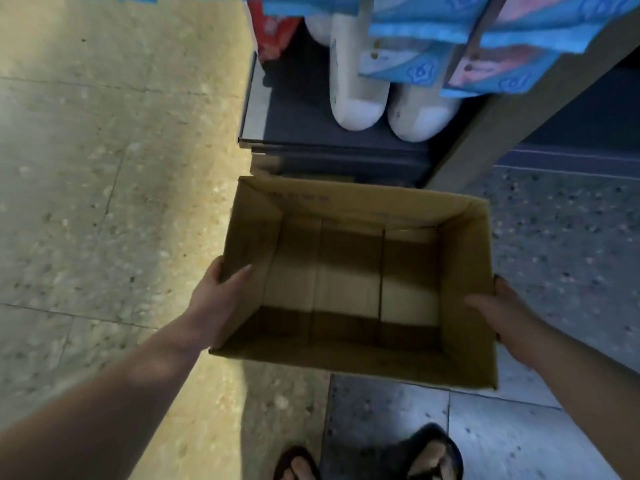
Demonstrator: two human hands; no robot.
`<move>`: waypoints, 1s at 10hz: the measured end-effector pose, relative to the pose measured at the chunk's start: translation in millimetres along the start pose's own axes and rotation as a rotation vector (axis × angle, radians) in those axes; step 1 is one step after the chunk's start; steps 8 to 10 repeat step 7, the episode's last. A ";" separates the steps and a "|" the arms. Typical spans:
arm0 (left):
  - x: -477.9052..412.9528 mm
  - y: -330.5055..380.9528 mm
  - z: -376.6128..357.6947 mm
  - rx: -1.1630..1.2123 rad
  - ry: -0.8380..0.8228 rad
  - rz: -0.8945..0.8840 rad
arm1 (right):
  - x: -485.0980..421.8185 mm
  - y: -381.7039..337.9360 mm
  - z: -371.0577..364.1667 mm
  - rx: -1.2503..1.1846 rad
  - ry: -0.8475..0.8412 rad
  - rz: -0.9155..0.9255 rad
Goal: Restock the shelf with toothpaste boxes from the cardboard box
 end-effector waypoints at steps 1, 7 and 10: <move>-21.7 -18.6 -14.2 -0.012 0.000 0.038 | -25.9 12.0 -11.3 -0.023 0.023 -0.001; 22.9 7.0 -35.3 -0.255 0.164 -0.134 | 39.5 -22.7 -5.8 0.132 0.085 0.193; 22.9 7.0 -35.3 -0.255 0.164 -0.134 | 39.5 -22.7 -5.8 0.132 0.085 0.193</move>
Point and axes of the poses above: each hand's wrist, its own x-axis away from the middle knuckle, its own z-axis out of the back of the hand, y = z × x, the point moved 7 cm from there along -x, towards the middle knuckle, and after that the axes turned 2 degrees about -x, right-handed, at the moved point
